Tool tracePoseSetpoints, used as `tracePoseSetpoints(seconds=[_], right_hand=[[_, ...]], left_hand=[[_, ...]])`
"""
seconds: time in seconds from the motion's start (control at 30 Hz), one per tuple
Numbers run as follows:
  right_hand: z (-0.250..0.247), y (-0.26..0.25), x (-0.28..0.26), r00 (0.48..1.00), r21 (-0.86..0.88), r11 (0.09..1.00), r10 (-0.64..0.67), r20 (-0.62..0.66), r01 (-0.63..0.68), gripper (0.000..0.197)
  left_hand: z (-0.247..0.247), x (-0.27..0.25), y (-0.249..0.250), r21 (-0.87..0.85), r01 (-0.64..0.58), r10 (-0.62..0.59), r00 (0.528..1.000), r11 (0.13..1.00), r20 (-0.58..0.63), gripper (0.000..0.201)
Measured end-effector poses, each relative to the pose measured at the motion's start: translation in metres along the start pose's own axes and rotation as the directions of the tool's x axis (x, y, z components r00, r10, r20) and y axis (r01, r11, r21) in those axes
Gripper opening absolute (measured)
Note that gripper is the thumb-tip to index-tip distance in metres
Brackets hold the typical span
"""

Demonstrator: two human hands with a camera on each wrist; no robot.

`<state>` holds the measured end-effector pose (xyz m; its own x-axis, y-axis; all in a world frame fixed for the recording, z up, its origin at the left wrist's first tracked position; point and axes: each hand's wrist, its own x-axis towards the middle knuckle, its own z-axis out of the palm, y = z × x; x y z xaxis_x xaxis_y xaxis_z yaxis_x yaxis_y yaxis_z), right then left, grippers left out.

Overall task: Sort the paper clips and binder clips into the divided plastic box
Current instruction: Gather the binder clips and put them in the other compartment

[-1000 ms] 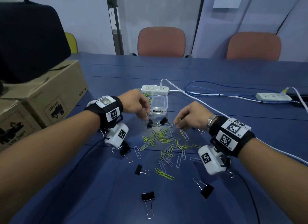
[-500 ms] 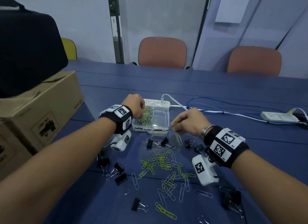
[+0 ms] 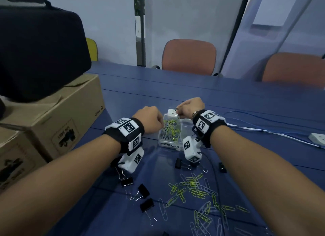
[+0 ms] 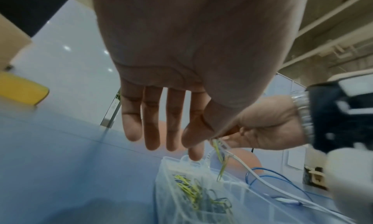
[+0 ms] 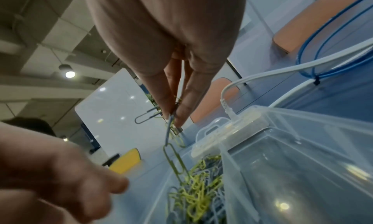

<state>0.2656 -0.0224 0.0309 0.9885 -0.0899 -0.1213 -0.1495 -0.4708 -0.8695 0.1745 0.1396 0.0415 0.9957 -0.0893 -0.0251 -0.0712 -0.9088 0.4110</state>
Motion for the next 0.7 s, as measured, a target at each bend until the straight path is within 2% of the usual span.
tracePoseSetpoints(seconds=[0.03, 0.07, 0.13, 0.33, 0.4, 0.5, 0.6, 0.7], right_hand=[[0.005, 0.004, 0.005, 1.0, -0.077, 0.997, -0.003, 0.024, 0.005, 0.009], [0.009, 0.007, 0.009, 0.998, -0.149, 0.989, 0.0, 0.065, 0.01, 0.011], [0.013, 0.012, 0.013, 0.989, -0.223, 0.974, 0.004, 0.146, 0.029, 0.029], [0.002, 0.008, -0.002, 0.981, -0.19, 0.981, -0.003, 0.194, 0.041, 0.041], [-0.007, 0.004, -0.019, 0.982, -0.149, 0.988, -0.01, 0.189, 0.039, 0.036], [-0.026, 0.0, -0.052, 0.98, -0.099, 0.992, -0.057, 0.191, 0.077, 0.019], [-0.045, 0.008, -0.09, 0.956, -0.096, 0.984, -0.118, 0.27, 0.149, 0.009], [-0.053, 0.03, -0.123, 0.911, -0.234, 0.938, -0.154, 0.382, 0.256, 0.011]], left_hand=[[-0.001, -0.001, -0.005, 0.008, 0.005, -0.004, 1.0, 1.0, -0.005, 0.019], [-0.003, -0.002, -0.008, 0.01, 0.01, -0.01, 1.0, 1.0, -0.009, 0.019], [-0.005, -0.005, -0.014, -0.004, 0.014, -0.014, 1.0, 1.0, -0.022, 0.022], [-0.008, -0.016, -0.014, -0.032, -0.012, 0.011, 0.998, 0.999, -0.062, 0.023], [-0.008, -0.024, -0.007, -0.035, -0.038, 0.036, 0.997, 0.999, -0.061, 0.021], [-0.004, -0.042, 0.007, -0.043, -0.117, 0.114, 0.991, 0.992, -0.067, 0.018], [0.008, -0.064, 0.019, 0.003, -0.22, 0.22, 0.975, 0.975, 0.044, 0.017], [0.024, -0.085, 0.024, 0.07, -0.277, 0.257, 0.943, 0.958, 0.211, 0.008]])
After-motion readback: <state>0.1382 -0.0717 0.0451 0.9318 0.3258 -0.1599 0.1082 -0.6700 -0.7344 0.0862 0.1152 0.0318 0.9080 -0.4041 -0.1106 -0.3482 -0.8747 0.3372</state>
